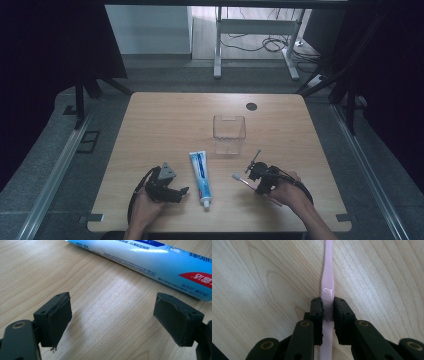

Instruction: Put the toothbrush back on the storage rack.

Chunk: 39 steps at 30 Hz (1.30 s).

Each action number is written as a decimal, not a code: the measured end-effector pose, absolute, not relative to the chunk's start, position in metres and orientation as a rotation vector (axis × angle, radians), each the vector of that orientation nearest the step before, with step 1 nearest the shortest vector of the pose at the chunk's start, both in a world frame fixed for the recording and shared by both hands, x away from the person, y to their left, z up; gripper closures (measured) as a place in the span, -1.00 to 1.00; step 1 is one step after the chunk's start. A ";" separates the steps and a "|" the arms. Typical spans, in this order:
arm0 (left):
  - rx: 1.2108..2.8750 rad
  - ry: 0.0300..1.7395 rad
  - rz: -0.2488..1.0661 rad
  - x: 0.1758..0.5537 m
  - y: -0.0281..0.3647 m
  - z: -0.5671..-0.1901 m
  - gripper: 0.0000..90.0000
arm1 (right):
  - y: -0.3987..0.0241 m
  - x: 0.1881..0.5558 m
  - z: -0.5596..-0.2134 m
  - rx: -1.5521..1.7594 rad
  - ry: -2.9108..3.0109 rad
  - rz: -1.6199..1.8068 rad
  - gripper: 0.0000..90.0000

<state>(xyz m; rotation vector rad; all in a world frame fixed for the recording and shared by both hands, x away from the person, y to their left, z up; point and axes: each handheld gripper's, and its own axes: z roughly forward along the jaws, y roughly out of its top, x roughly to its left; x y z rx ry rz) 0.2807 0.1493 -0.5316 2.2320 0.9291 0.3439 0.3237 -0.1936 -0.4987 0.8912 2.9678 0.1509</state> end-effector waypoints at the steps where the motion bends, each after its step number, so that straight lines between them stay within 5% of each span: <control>1: 2.233 0.929 0.343 0.281 0.149 -0.532 -0.66 | -0.193 0.324 -0.499 0.896 2.971 0.151 0.75; 39: 2.217 0.909 0.299 0.281 0.149 -0.533 -0.70 | -0.211 0.325 -0.452 0.976 2.905 0.534 0.76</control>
